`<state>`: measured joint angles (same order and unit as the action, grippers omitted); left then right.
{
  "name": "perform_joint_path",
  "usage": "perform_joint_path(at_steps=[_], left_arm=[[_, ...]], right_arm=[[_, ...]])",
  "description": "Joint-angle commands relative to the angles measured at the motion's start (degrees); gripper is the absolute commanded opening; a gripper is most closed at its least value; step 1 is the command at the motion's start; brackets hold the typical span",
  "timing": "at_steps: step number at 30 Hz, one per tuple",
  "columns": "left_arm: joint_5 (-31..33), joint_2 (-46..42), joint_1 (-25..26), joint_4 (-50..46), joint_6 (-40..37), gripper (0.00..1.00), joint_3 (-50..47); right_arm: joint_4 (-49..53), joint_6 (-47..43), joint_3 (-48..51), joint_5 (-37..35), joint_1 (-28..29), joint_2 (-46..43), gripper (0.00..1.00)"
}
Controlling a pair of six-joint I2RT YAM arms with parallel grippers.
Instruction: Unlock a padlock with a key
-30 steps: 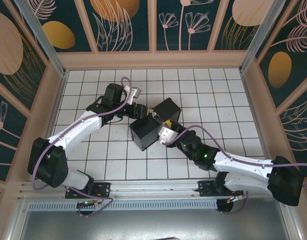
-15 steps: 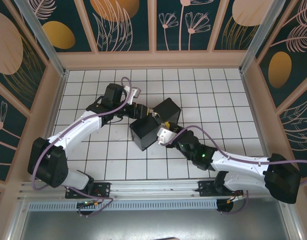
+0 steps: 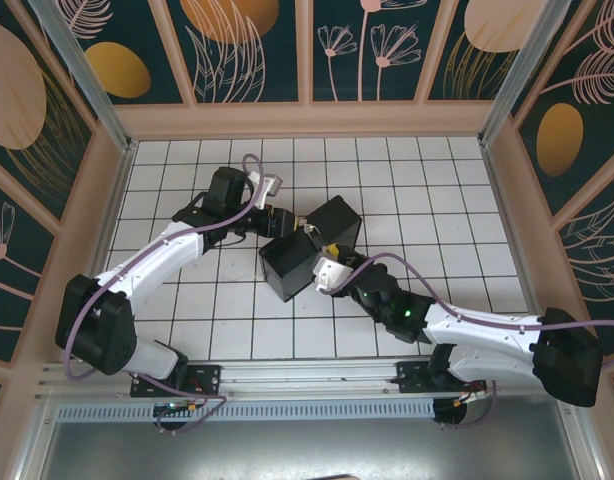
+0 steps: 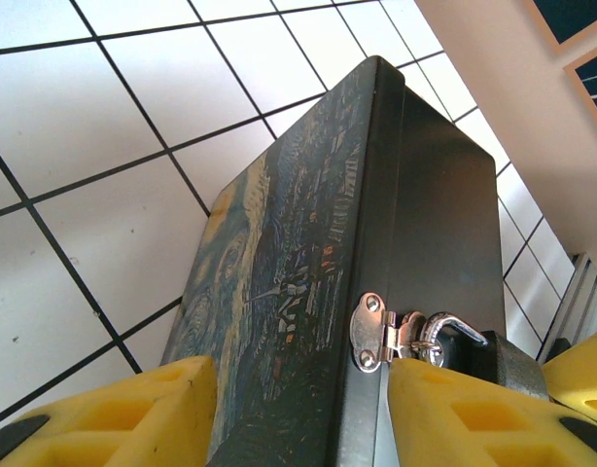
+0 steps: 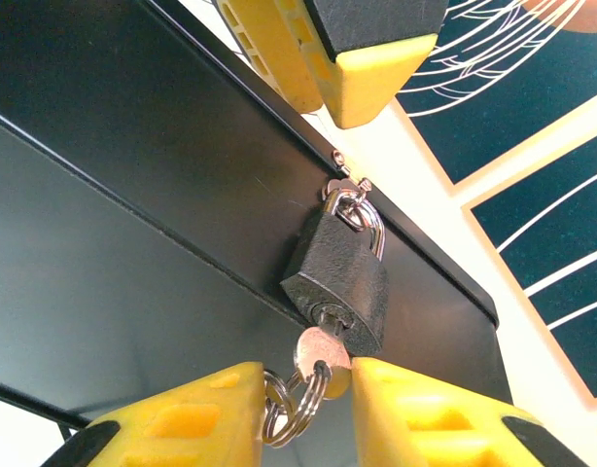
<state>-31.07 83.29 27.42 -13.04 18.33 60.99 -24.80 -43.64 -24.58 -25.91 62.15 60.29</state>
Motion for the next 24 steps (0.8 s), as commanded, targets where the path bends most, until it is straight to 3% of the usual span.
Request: perform_joint_path(at_steps=[1,14,24], left_arm=[[-1.3,0.2,-0.1,1.6,0.1,0.49,1.2],[-1.4,0.0,-0.1,1.6,0.0,0.48,1.1],[-1.4,-0.3,-0.1,1.9,0.0,0.47,0.3]], right_arm=[[-4.1,-0.2,-0.8,-1.3,0.4,0.1,0.28],[-2.5,-1.3,-1.9,-1.3,0.4,1.6,0.17],[-1.1,3.4,-3.0,-0.2,0.5,0.5,0.12]])
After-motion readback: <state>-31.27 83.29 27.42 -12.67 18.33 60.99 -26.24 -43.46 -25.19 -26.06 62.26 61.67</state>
